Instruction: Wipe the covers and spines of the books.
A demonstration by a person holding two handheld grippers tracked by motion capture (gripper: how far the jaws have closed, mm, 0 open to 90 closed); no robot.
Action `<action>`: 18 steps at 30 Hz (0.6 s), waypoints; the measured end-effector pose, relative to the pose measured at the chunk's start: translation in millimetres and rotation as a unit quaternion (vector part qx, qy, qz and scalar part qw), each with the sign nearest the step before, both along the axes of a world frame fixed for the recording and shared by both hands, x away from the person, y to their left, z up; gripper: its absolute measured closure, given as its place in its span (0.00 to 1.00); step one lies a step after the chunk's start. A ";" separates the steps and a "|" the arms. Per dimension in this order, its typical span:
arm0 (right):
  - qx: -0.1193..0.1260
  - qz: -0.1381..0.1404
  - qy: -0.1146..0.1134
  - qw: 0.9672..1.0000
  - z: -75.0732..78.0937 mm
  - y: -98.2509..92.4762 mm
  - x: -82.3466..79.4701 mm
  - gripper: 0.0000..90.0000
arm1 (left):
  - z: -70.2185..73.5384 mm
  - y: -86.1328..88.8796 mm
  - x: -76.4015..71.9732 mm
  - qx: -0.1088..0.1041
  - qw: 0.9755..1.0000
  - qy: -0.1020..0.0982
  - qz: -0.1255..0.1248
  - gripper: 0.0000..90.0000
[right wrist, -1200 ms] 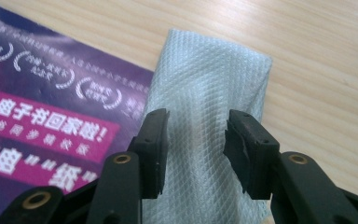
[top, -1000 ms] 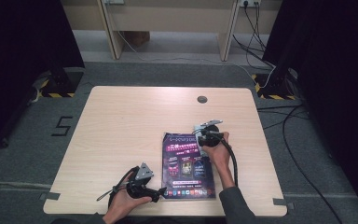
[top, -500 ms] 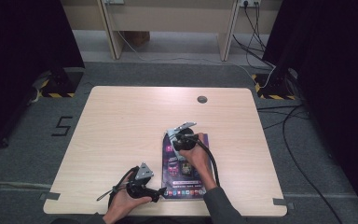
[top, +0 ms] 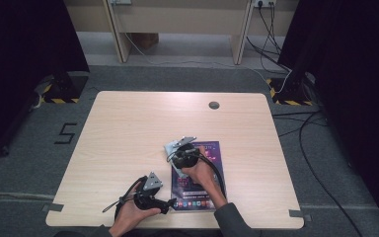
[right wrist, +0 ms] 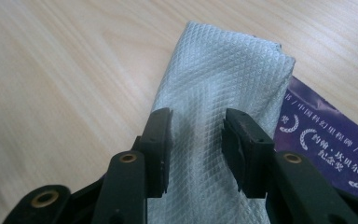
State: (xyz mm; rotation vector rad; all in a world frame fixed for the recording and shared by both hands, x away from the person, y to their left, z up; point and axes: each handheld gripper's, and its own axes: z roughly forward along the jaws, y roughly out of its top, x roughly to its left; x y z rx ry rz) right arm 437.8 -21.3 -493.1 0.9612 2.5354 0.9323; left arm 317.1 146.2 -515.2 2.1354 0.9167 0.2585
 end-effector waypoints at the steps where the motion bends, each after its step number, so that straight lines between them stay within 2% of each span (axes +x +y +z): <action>1: 0.002 0.002 0.000 1.000 -0.3 -2.0 -0.8 0.69 | -0.2 0.1 -0.5 -0.001 1.000 -0.001 0.001 0.16; 2: 0.002 0.008 0.000 1.000 -0.4 -6.4 -1.5 0.69 | -0.2 0.1 -0.6 -0.001 1.000 -0.001 0.002 0.16; 7: 0.002 -0.004 0.003 1.000 0.1 -29.7 -4.5 0.68 | -0.5 0.3 -0.9 -0.003 1.000 0.000 0.004 0.16; 10: 0.002 -0.029 0.003 1.000 0.2 -50.4 -4.4 0.67 | -0.6 0.4 -0.7 -0.003 1.000 0.000 0.004 0.16; 14: 0.018 -0.064 -0.002 0.998 -2.2 -80.1 -7.3 0.67 | -0.8 0.3 -1.0 -0.005 1.000 0.000 0.006 0.16; 18: 0.012 -0.071 -0.002 0.997 -1.4 -84.7 -11.5 0.67 | -0.5 0.1 -0.8 -0.004 1.000 -0.001 0.005 0.16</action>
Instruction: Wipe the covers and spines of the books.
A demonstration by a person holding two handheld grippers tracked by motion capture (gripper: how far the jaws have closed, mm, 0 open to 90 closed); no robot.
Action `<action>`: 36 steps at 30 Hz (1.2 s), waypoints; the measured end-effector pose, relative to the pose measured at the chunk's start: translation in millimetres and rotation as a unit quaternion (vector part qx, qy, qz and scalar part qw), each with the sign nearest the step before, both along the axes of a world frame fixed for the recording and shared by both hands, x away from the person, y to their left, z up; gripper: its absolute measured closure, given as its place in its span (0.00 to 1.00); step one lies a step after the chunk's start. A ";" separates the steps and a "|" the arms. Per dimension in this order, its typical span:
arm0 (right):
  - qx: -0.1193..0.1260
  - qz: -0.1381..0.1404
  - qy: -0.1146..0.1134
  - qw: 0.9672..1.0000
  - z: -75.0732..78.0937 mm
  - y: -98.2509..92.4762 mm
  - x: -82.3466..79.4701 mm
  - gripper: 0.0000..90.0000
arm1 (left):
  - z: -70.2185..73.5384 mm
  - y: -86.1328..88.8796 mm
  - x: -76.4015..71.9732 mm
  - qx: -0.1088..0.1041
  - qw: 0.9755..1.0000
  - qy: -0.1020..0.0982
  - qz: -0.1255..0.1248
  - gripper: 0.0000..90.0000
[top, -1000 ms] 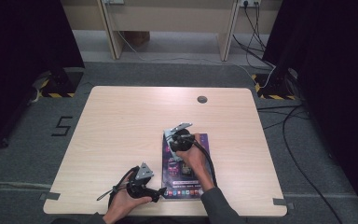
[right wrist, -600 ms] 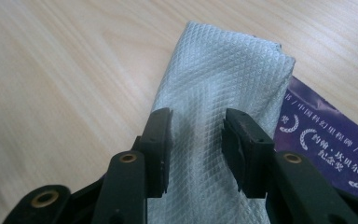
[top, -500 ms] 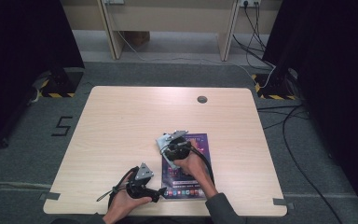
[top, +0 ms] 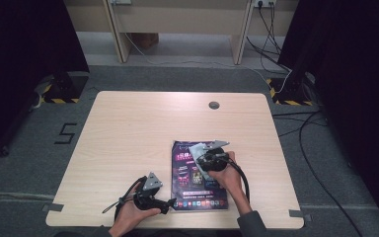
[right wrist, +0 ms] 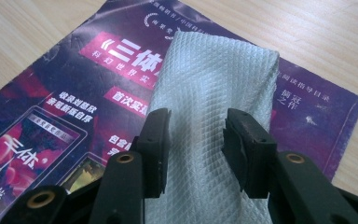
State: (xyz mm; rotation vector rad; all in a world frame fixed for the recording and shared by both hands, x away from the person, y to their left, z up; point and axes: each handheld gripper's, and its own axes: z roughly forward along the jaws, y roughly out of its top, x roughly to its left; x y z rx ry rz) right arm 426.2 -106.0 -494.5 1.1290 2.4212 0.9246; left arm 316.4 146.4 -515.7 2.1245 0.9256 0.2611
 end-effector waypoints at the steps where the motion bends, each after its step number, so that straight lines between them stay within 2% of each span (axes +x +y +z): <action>1: -0.004 -0.001 0.000 1.000 0.6 1.5 0.1 0.67 | -0.1 0.0 -0.4 0.000 1.000 0.000 0.001 0.16; 3: -0.009 -0.004 0.002 1.000 1.4 5.9 -0.6 0.67 | 0.0 -0.2 -0.3 0.000 1.000 0.000 0.000 0.16; 5: -0.005 0.005 0.001 1.000 0.5 12.2 -3.3 0.67 | 0.1 -0.3 -0.2 0.000 1.000 -0.001 0.000 0.16; 9: -0.004 0.037 0.001 0.999 0.0 34.9 -12.2 0.67 | 0.2 -0.5 0.0 0.001 1.000 0.000 0.000 0.15; 13: -0.004 0.076 0.005 0.997 0.1 55.5 -21.9 0.67 | -0.2 -0.4 -0.9 -0.001 1.000 -0.002 0.002 0.15; 17: -0.005 0.093 0.005 0.996 0.2 65.0 -28.7 0.67 | 0.0 -0.3 -0.7 0.000 1.000 -0.001 0.002 0.15; 21: -0.001 0.102 0.010 0.995 0.4 64.2 -28.9 0.67 | 0.1 -0.2 -0.3 0.000 1.000 0.000 0.000 0.15; 24: -0.008 0.103 0.014 0.995 1.6 57.8 -27.5 0.66 | -0.4 0.1 -0.8 -0.003 1.000 -0.001 0.002 0.15; 26: -0.015 0.090 0.013 0.996 2.6 47.9 -25.2 0.65 | -0.2 0.0 -0.6 -0.002 1.000 -0.001 0.001 0.16; 28: -0.019 0.071 0.010 0.997 3.0 36.1 -22.6 0.64 | -0.2 0.1 -0.5 -0.003 1.000 0.000 0.001 0.16; 32: -0.022 0.021 0.013 0.999 4.5 -2.4 -16.9 0.64 | -0.2 0.4 -0.7 -0.002 1.000 -0.001 0.001 0.16; 33: -0.021 0.001 0.016 1.000 4.9 -15.2 -15.8 0.64 | -0.1 0.4 -0.4 -0.003 1.000 0.001 0.000 0.15; 36: -0.021 -0.028 0.014 0.999 5.2 -40.5 -14.1 0.64 | -0.3 0.5 -1.1 -0.003 1.000 -0.001 0.002 0.15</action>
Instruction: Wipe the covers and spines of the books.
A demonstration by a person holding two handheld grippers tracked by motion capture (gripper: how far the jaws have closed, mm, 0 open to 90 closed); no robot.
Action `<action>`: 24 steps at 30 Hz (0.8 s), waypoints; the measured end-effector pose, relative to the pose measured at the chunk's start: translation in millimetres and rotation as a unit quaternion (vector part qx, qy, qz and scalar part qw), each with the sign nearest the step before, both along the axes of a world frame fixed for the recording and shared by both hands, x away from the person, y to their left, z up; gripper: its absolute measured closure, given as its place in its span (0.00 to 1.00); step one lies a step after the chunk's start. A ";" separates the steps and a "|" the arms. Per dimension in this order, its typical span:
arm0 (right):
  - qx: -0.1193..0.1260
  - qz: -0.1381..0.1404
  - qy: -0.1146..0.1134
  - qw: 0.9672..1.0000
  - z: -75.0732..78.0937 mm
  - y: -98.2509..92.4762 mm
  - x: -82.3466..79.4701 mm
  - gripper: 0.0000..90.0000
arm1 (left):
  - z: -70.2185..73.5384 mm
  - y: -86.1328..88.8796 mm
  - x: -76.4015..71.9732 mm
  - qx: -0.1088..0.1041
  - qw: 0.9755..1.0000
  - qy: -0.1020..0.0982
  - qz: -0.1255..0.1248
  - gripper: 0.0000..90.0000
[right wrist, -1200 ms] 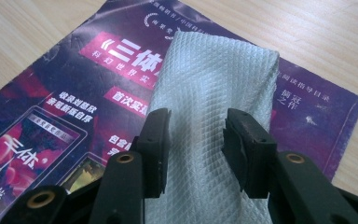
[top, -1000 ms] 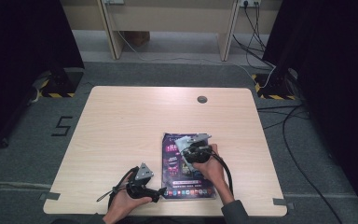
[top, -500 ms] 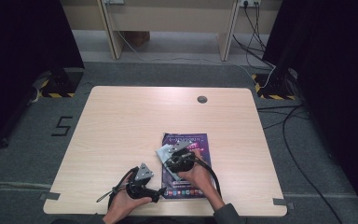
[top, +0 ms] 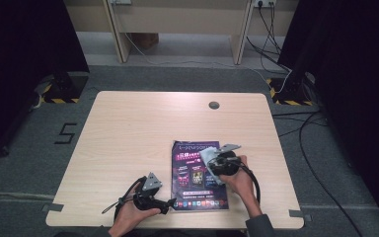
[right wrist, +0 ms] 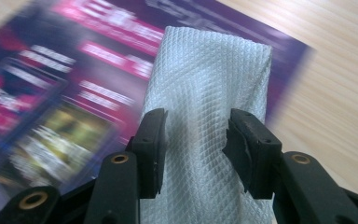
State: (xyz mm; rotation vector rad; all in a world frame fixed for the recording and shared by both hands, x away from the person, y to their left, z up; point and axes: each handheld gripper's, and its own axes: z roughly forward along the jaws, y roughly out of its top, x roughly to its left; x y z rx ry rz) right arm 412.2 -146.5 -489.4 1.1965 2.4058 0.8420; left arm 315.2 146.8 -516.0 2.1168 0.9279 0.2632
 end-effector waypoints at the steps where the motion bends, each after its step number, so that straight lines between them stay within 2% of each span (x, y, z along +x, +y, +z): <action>1: 0.002 -0.008 0.001 1.000 -0.1 -6.3 -0.7 0.64 | 0.1 -0.2 0.3 0.000 1.000 0.000 -0.001 0.15; 4: 0.022 -0.020 0.005 1.000 -2.0 -15.0 -5.0 0.65 | 0.1 0.1 0.9 0.000 1.000 0.003 -0.001 0.15; 9: -0.001 -0.016 0.000 1.000 0.2 -2.5 -10.1 0.67 | 0.5 0.1 1.5 0.002 1.000 0.003 -0.003 0.15; 14: 0.007 0.033 0.006 0.999 -0.7 25.4 -23.1 0.67 | 1.7 0.6 2.7 -0.001 1.000 0.008 -0.009 0.16; 18: 0.009 0.078 0.008 0.997 -1.3 54.6 -38.6 0.67 | 7.3 9.1 4.5 -0.002 1.000 0.007 -0.007 0.19; 20: 0.009 0.095 0.007 0.995 -1.7 67.1 -46.6 0.67 | 9.5 16.8 8.6 -0.003 1.000 0.004 0.007 0.19; 24: 0.017 0.126 0.008 0.992 -3.0 88.0 -65.5 0.67 | 13.4 38.3 17.3 -0.006 0.999 0.008 0.050 0.19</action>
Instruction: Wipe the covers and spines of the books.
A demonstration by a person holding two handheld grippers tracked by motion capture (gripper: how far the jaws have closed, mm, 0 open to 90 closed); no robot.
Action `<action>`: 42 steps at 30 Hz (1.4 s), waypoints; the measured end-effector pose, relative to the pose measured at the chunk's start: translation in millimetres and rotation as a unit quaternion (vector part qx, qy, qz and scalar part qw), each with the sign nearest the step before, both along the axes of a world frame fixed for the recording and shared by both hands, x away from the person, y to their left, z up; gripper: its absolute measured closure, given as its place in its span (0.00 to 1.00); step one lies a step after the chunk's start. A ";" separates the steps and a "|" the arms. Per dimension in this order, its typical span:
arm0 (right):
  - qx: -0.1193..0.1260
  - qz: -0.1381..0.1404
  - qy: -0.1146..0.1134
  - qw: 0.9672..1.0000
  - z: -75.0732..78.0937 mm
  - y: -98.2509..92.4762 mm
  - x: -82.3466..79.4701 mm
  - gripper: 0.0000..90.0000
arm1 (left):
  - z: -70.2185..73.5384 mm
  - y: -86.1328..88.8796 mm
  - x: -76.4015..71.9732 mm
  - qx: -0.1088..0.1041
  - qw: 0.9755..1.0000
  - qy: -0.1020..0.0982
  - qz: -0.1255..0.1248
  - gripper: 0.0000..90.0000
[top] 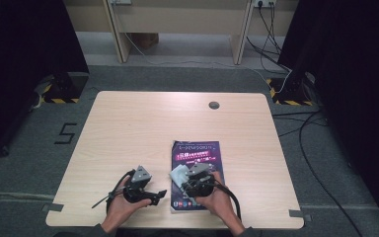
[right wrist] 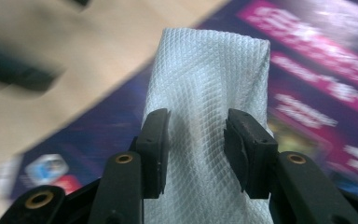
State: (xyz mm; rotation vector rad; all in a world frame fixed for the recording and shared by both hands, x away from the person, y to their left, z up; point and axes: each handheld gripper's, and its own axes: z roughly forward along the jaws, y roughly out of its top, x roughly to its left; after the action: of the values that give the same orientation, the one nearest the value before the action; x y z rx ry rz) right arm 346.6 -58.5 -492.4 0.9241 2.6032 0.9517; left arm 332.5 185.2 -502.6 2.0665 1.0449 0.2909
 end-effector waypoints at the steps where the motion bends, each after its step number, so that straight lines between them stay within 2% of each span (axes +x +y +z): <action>1: 0.002 0.009 -0.002 1.000 -0.5 3.9 -4.2 0.67 | 1.4 4.3 1.2 0.000 1.000 -0.004 0.005 0.19; 3: 0.004 0.014 -0.003 1.000 -0.9 9.2 -11.6 0.67 | 3.3 11.3 2.7 0.000 1.000 -0.009 0.018 0.20; 6: 0.009 0.029 -0.003 1.000 -1.5 16.0 -23.1 0.67 | 3.9 20.2 4.9 0.002 0.999 -0.008 0.034 0.20; 10: 0.013 0.043 0.001 0.999 -1.8 20.7 -33.2 0.67 | 4.9 25.2 6.7 0.000 0.999 -0.009 0.043 0.20; 16: 0.008 0.048 0.002 0.999 -0.8 14.9 -30.2 0.64 | 4.7 25.2 6.2 0.004 0.999 -0.008 0.040 0.20; 19: 0.006 0.035 0.003 0.999 -0.5 7.2 -26.8 0.64 | 5.1 26.8 7.9 0.004 0.999 -0.010 0.045 0.20; 22: 0.004 0.030 0.000 1.000 -0.5 7.1 -30.0 0.66 | 4.9 29.3 8.8 0.004 0.999 -0.009 0.052 0.20; 29: 0.008 0.065 0.006 0.998 -0.2 20.7 -44.8 0.66 | 5.1 32.0 10.8 0.007 0.998 -0.008 0.059 0.20; 31: 0.010 0.064 0.007 0.998 -0.3 21.2 -45.4 0.66 | 4.9 31.2 10.8 0.010 0.998 -0.008 0.057 0.20; 34: 0.018 0.068 0.014 0.997 -1.0 18.5 -42.9 0.66 | 4.2 30.4 9.7 0.008 0.998 -0.008 0.054 0.20; 37: 0.010 0.066 0.010 0.998 -0.2 14.4 -41.3 0.65 | 4.2 29.9 9.4 0.011 0.999 -0.007 0.053 0.20; 42: 0.004 0.034 0.009 0.999 0.6 -9.2 -36.7 0.65 | 3.2 26.7 8.3 0.008 0.999 -0.006 0.047 0.20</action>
State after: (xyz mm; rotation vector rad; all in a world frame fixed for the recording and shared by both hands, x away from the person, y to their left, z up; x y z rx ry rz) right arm 309.9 -67.7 -491.8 0.8551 2.6640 0.9758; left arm 340.8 211.9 -499.4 2.0310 1.1377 0.3605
